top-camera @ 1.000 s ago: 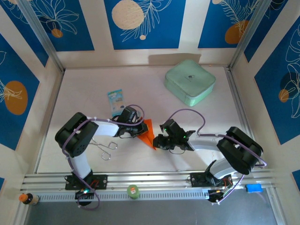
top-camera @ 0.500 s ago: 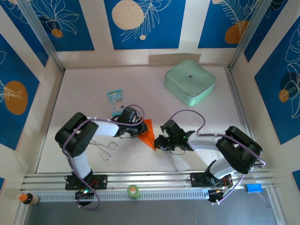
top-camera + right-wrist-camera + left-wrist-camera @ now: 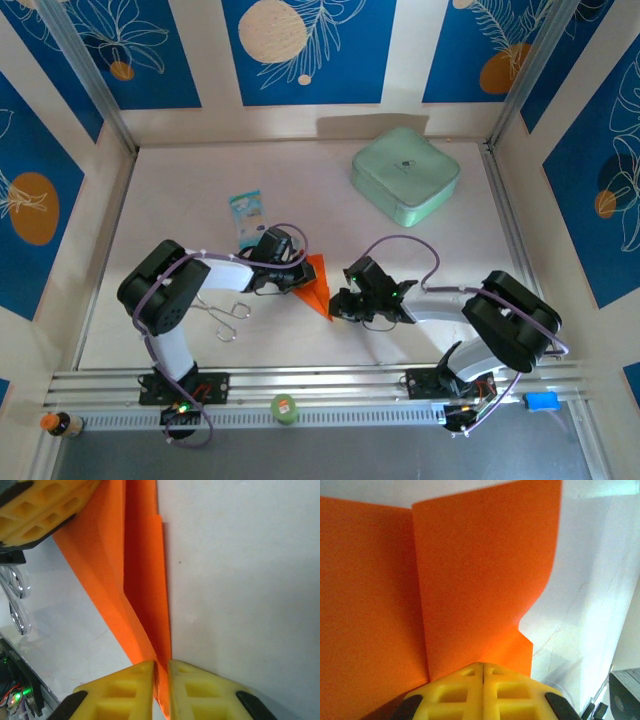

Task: Fold a paper plane with a square sheet of paper (pick it up from the middle)
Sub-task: Fourth fold the wing at the center of the table.

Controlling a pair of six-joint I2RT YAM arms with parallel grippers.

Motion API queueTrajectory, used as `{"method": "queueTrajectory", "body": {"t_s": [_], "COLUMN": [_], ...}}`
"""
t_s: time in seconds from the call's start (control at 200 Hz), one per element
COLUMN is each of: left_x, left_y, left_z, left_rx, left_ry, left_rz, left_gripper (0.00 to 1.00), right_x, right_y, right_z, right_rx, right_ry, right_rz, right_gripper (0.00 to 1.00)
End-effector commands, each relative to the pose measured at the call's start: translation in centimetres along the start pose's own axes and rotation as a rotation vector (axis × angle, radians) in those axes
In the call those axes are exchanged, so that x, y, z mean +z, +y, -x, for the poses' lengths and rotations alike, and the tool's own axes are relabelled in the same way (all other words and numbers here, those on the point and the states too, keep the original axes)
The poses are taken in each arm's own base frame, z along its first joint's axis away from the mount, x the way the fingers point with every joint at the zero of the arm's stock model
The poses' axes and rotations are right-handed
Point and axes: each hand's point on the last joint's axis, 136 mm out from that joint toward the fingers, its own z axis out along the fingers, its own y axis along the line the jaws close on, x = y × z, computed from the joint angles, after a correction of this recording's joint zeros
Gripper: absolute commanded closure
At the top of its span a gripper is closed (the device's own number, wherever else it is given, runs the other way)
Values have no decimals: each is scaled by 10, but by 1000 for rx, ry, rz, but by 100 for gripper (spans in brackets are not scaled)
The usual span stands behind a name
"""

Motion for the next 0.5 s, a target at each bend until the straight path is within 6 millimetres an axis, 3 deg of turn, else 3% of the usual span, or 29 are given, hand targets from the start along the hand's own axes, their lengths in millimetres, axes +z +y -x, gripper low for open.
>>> {"method": "queueTrajectory", "body": {"t_s": [0.0, 0.135, 0.24, 0.32, 0.495], "left_x": [3, 3, 3, 4, 4], "left_y": [29, 29, 29, 29, 30], "left_z": [-13, -13, -13, -13, -14], "left_rx": [-40, -38, -38, -41, -43], "left_ry": [31, 31, 31, 33, 33], "left_rz": [88, 89, 90, 90, 91], "left_gripper": [97, 97, 97, 97, 97], "right_x": [-14, -33, -35, -25, 5], "right_y": [1, 26, 49, 60, 61], "right_z": [2, 18, 19, 18, 13], "right_rx": [29, -20, -87, -122, -148], "right_ry": [-26, -67, -18, 24, 99], "right_rz": [13, 109, 173, 179, 71], "right_gripper": [80, 79, 88, 93, 95]}}
